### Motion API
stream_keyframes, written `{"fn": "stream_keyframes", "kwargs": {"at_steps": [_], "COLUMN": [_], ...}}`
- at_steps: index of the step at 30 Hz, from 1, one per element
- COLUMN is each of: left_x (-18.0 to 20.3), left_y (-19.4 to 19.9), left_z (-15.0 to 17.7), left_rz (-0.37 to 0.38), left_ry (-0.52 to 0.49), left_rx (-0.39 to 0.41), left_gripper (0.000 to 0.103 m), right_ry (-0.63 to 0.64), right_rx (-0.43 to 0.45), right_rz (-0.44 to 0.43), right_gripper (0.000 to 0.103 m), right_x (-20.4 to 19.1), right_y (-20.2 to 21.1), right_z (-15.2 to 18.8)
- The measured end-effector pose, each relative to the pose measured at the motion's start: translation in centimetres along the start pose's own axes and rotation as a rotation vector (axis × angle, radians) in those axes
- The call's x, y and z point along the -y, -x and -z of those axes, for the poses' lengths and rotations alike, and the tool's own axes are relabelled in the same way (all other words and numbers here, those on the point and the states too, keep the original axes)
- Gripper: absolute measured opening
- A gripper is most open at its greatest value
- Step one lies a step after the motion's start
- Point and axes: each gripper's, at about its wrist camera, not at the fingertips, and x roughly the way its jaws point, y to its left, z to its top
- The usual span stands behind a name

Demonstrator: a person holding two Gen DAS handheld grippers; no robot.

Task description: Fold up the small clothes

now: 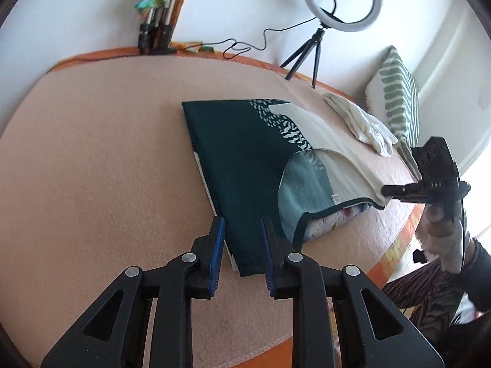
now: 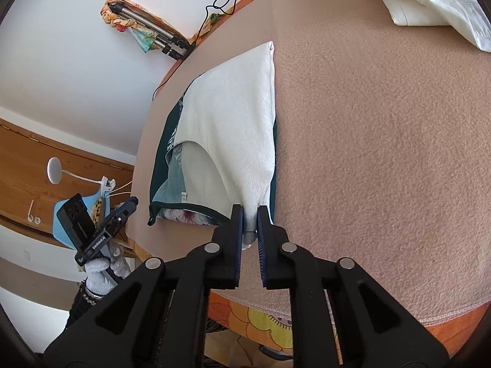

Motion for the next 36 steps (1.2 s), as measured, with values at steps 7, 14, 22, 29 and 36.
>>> {"fn": "stream_keyframes", "kwargs": {"at_steps": [7, 14, 22, 29, 36], "left_x": [0.2, 0.2, 0.1, 3.5, 8.1], "left_y": [-3.2, -1.1, -0.7, 1.2, -3.4], "left_z": [0.3, -0.2, 0.8, -2.4, -3.7], "left_rz": [0.030, -0.051, -0.162, -0.087, -0.028], "left_ry": [0.063, -0.001, -0.063, -0.108, -0.170], "left_rx": [-0.051, 0.007, -0.018, 0.111, 0.051], "left_gripper": [0.003, 0.001, 0.001, 0.007, 0.008], "right_ry": [0.005, 0.067, 0.129, 0.232, 0.424], "right_rx": [-0.039, -0.010, -0.066, 0.129, 0.173], "right_rz": [0.019, 0.024, 0.182, 0.144, 0.100], "right_gripper": [0.024, 0.007, 0.011, 0.016, 0.016], "right_x": [0.3, -1.2, -0.7, -4.4, -11.0], "right_y": [-1.4, -0.7, -1.3, 2.8, -1.4], "right_z": [0.3, 0.2, 0.9, -2.7, -8.5]}}
